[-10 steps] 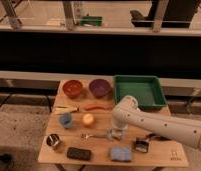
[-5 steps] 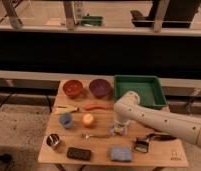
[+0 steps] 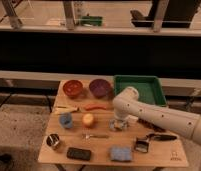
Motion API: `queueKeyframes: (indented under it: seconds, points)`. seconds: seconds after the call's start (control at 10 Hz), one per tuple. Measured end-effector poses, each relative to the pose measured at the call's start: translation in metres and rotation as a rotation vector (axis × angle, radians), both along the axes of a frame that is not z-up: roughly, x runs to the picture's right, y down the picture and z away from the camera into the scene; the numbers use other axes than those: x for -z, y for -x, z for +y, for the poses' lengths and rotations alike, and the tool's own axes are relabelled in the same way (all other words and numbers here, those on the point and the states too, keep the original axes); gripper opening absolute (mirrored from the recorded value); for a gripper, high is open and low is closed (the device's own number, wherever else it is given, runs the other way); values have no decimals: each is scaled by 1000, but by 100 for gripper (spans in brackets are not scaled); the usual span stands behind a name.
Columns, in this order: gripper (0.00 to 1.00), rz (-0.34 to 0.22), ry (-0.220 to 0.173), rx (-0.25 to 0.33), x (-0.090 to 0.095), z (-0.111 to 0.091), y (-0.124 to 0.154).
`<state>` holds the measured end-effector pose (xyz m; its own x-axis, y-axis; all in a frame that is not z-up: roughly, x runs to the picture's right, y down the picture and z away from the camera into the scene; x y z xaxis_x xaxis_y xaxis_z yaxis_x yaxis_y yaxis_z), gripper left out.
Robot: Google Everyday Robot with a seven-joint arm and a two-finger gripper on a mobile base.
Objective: Wipe table surface with towel
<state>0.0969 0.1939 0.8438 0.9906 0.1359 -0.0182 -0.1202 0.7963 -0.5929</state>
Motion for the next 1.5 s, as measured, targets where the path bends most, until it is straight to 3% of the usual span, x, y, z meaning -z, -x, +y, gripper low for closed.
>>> queueKeyframes:
  seconds: [0.4,0.8,1.3,1.5]
  points:
    - [0,-49,12,62,-15,4,34]
    - [0,-60,12,66,-13,5,37]
    - [0,-19,4,-2,26,36,11]
    - [0,-11,-4,-11,24,32,7]
